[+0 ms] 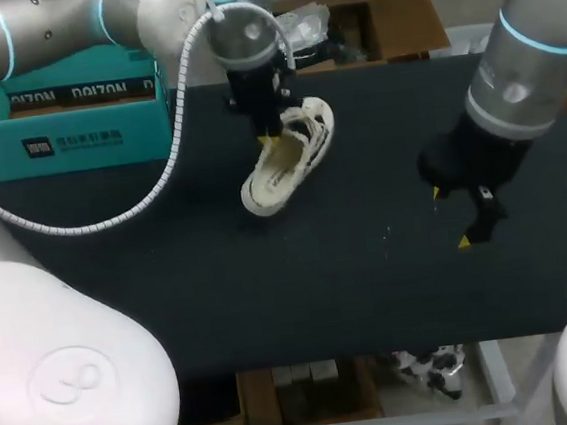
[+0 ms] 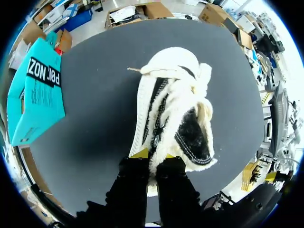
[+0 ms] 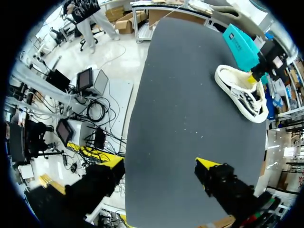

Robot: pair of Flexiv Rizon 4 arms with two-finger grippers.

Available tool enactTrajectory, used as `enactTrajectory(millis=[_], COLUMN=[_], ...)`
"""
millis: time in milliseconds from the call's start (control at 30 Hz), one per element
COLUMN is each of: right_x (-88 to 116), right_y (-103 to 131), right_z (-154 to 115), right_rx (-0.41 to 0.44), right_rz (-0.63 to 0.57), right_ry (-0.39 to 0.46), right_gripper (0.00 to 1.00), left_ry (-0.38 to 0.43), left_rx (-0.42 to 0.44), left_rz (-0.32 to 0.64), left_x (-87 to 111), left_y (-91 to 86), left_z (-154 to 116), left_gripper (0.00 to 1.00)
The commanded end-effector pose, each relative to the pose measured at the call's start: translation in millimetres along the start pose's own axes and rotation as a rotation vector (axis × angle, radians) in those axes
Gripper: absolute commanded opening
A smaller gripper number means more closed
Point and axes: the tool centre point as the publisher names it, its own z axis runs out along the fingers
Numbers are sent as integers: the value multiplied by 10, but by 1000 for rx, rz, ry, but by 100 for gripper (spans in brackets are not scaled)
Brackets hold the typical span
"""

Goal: Open the shoe tongue, take the insole out of the shoe, put the insole back into the shoe, and pack the shoe into the shoebox

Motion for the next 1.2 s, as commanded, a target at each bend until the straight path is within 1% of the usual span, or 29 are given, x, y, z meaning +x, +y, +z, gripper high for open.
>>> enactTrajectory(millis=[33, 167, 233, 433, 500, 567, 600, 700, 800, 900, 967, 1067, 1200], right_x=[-9, -9, -9, -9, -9, -9, -9, -9, -9, -9, -9, -9, -9], right_y=[9, 9, 9, 9, 9, 9, 9, 9, 9, 9, 9, 9, 9], right_z=[-12, -12, -12, -12, -12, -12, -12, -12, -12, -12, -12, -12, -12], right_rx=[3, 3, 3, 3, 3, 3, 3, 3, 3, 3, 3, 3, 3], right_rz=[1, 1, 1, 1, 1, 1, 1, 1, 1, 1, 1, 1, 1], right_ry=[4, 4, 4, 4, 4, 4, 4, 4, 4, 4, 4, 4, 4], right_gripper=[100, 100, 100, 100, 100, 100, 100, 100, 100, 100, 100, 100, 100], left_ry=[-7, -26, -42, -85, -108, -131, -154, -192, -214, -234, -256, -294, -347], left_rx=[43, 84, 106, 205, 229, 256, 268, 318, 354, 382, 408, 430, 432], left_rz=[171, 290, 343, 477, 542, 584, 614, 657, 661, 649, 645, 629, 621], left_x=[-256, -546, -680, -1134, -1306, -1470, -1561, -1840, -2120, -2363, -2520, -2706, -2936], left_y=[-431, -773, -900, -1138, -1212, -1273, -1300, -1339, -1342, -1304, -1247, -1170, -1085], left_z=[-355, -603, -714, -1091, -1236, -1373, -1447, -1640, -1807, -1935, -2007, -2051, -2041], left_gripper=[0, 0, 0, 0, 0, 0, 0, 0, 0, 0, 0, 0, 0])
